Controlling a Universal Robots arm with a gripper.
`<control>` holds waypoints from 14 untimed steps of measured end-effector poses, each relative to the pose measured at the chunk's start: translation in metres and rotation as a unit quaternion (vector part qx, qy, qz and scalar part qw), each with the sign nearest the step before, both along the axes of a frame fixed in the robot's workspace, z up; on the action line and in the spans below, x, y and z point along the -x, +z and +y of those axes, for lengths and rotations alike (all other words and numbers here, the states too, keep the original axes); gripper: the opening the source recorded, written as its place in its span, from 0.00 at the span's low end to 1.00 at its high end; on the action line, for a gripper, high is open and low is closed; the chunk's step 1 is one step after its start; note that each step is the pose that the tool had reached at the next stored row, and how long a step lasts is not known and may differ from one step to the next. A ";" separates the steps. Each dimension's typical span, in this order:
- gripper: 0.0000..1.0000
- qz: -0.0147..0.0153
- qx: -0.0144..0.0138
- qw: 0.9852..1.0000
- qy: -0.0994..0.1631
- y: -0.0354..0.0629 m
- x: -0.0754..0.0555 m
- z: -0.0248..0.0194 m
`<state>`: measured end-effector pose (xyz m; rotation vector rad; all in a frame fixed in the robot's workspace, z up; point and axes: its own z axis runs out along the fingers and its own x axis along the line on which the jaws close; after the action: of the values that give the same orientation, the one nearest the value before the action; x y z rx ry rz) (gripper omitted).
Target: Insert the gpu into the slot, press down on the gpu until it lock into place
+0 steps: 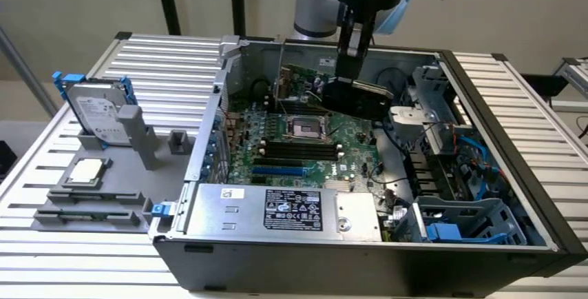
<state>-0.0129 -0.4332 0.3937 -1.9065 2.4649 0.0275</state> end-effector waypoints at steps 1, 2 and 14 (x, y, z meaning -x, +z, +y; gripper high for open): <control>0.26 0.000 -0.001 1.000 0.009 -0.0006 0.000 0.0000; 0.26 0.000 -0.001 1.000 0.017 -0.0011 0.000 0.0000; 0.26 -0.005 -0.013 0.994 0.108 -0.0090 0.001 -0.0001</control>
<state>-0.0142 -0.4333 0.3848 -2.1473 2.2282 0.0545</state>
